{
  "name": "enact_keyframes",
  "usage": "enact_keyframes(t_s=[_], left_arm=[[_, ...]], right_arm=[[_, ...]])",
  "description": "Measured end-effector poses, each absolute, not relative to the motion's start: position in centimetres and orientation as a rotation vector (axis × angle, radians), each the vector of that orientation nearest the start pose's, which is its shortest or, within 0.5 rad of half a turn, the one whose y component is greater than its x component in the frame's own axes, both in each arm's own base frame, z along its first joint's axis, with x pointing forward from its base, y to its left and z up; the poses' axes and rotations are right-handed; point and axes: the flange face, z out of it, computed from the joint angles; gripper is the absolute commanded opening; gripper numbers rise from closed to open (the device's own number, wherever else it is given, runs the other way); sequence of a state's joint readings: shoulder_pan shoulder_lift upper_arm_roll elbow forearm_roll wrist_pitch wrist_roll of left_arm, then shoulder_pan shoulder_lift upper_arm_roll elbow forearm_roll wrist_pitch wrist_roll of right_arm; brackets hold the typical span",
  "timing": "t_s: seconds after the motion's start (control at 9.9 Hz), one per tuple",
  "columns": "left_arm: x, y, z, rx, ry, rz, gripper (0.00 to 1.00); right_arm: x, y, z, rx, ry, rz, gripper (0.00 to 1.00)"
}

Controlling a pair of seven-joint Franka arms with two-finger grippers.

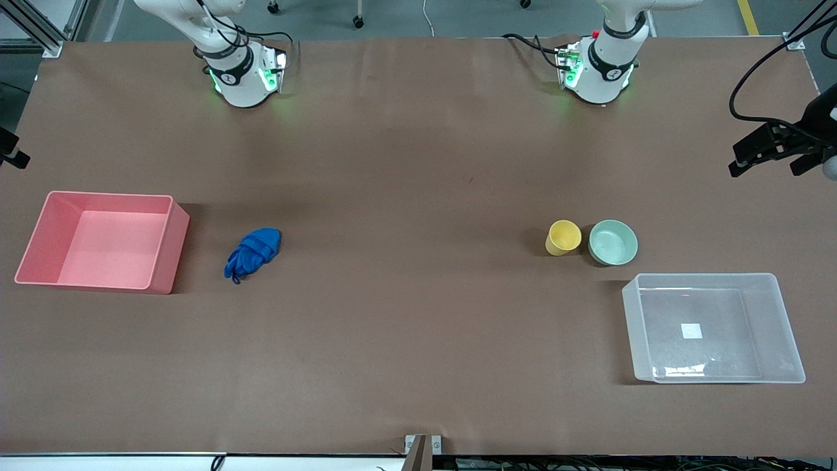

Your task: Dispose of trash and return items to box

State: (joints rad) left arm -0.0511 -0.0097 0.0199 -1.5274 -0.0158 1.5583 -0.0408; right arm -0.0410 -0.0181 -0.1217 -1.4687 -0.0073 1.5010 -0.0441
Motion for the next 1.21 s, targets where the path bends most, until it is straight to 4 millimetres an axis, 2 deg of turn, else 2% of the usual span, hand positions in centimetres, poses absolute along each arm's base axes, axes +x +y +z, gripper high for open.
enact_keyframes(t_s=[0.51, 0.61, 0.71, 0.81, 0.91, 1.11, 1.21], left_arm=[[55.1, -1.9, 64.6, -3.158, -0.015, -0.052, 1.0], [55.3, -1.9, 64.1, -3.158, -0.016, -0.035, 1.0], [55.7, -2.0, 62.7, -3.157, -0.016, -0.013, 1.0], [56.4, -2.0, 60.4, -3.157, -0.017, -0.007, 1.0], [57.0, -2.0, 57.1, -3.157, -0.018, -0.012, 1.0], [57.3, -2.0, 49.0, -3.156, -0.024, -0.013, 1.0], [56.8, -1.9, 45.0, -3.155, -0.027, -0.027, 1.0]], right_arm=[[53.4, -8.8, 67.6, -3.147, 0.158, -0.076, 1.0], [53.5, -8.4, 67.1, -3.148, 0.117, -0.048, 1.0], [54.2, -7.0, 65.4, -3.147, 0.071, 0.008, 1.0], [55.6, -4.7, 62.5, -3.148, 0.041, 0.066, 1.0], [57.3, -2.0, 58.5, -3.153, 0.049, 0.117, 1.0], [59.5, 2.9, 48.7, -3.167, 0.078, 0.163, 1.0], [59.5, 4.2, 43.6, -3.171, 0.09, 0.142, 1.0]])
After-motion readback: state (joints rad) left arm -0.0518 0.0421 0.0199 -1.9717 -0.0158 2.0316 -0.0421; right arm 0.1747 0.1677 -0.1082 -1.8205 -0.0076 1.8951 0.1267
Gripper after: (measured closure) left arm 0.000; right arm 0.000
